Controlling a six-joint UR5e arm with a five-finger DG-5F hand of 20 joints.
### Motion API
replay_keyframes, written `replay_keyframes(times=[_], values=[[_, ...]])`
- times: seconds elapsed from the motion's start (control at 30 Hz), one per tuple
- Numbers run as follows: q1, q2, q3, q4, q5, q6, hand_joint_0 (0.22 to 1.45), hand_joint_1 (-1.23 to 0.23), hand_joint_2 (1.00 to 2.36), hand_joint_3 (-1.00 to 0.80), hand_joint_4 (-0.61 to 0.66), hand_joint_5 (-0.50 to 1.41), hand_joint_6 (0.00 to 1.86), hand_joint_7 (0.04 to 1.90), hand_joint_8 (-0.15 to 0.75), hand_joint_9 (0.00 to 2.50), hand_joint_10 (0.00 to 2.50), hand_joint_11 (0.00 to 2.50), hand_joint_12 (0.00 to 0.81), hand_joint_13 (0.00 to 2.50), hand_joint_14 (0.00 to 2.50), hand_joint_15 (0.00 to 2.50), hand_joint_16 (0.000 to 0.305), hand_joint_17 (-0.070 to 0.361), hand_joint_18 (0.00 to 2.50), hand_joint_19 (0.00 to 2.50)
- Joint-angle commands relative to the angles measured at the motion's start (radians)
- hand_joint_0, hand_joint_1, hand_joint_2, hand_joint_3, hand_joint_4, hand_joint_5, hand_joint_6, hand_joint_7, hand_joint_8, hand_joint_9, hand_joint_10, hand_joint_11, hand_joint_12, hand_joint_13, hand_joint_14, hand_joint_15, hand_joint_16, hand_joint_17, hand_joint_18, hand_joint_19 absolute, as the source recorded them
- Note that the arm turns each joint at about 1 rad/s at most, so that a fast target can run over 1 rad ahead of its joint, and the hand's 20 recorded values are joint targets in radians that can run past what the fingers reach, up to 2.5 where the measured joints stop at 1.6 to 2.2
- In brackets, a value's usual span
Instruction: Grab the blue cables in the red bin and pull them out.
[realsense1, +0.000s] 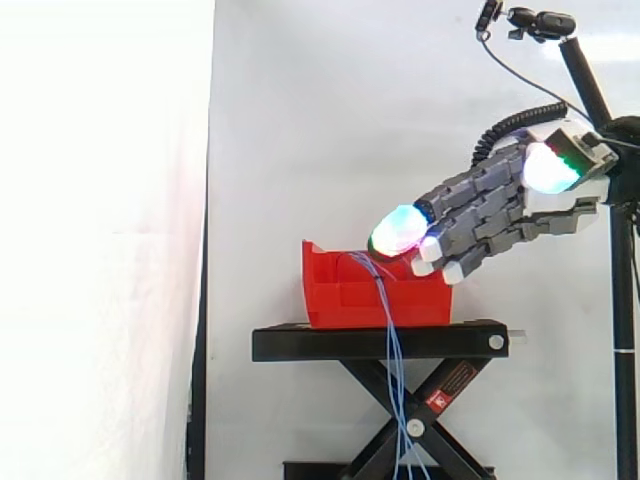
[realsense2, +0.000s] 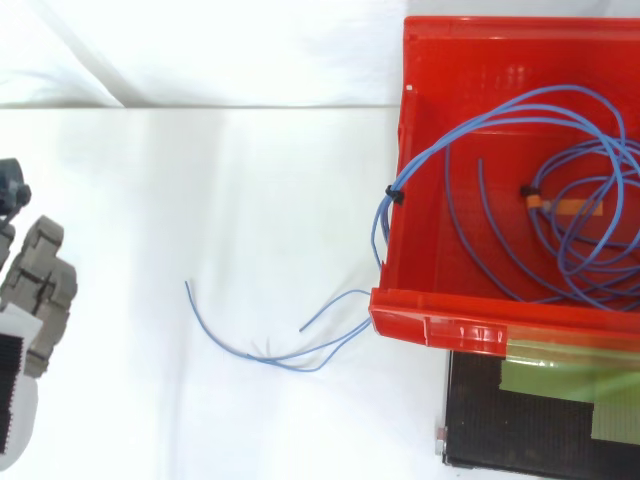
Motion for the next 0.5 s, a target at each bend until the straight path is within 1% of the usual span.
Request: replay_keyframes(times=[0.0, 0.07, 0.1, 0.2, 0.4, 0.47], values=[[0.006, -0.011, -0.001, 0.037, 0.003, -0.030, 0.74, -0.78, 1.00, -1.00, 0.20, 0.36, 0.01, 0.21, 0.238, 0.42, 0.01, 0.25, 0.338, 0.23, 0.01, 0.24, 0.052, 0.116, 0.21, 0.48], [0.012, -0.011, 0.001, 0.037, 0.005, -0.052, 0.74, -0.78, 1.00, -1.00, 0.20, 0.36, 0.01, 0.21, 0.238, 0.43, 0.01, 0.26, 0.338, 0.23, 0.01, 0.24, 0.052, 0.116, 0.21, 0.48], [0.017, -0.011, -0.001, 0.034, 0.005, -0.076, 0.74, -0.78, 1.00, -1.00, 0.20, 0.36, 0.01, 0.21, 0.238, 0.43, 0.01, 0.26, 0.338, 0.23, 0.01, 0.24, 0.052, 0.116, 0.21, 0.48], [0.021, -0.013, -0.001, 0.036, 0.005, -0.121, 0.74, -0.78, 1.00, -1.00, 0.20, 0.36, 0.01, 0.22, 0.238, 0.44, 0.01, 0.26, 0.338, 0.23, 0.01, 0.24, 0.052, 0.116, 0.21, 0.48], [0.024, -0.013, -0.001, 0.037, -0.001, -0.147, 0.74, -0.78, 1.00, -1.00, 0.20, 0.37, 0.01, 0.22, 0.239, 0.45, 0.01, 0.28, 0.338, 0.23, 0.01, 0.24, 0.051, 0.116, 0.22, 0.48], [0.030, -0.013, -0.001, 0.043, -0.003, -0.153, 0.74, -0.78, 1.00, -1.00, 0.20, 0.38, 0.01, 0.22, 0.237, 0.45, 0.01, 0.28, 0.337, 0.24, 0.01, 0.25, 0.051, 0.115, 0.22, 0.48]])
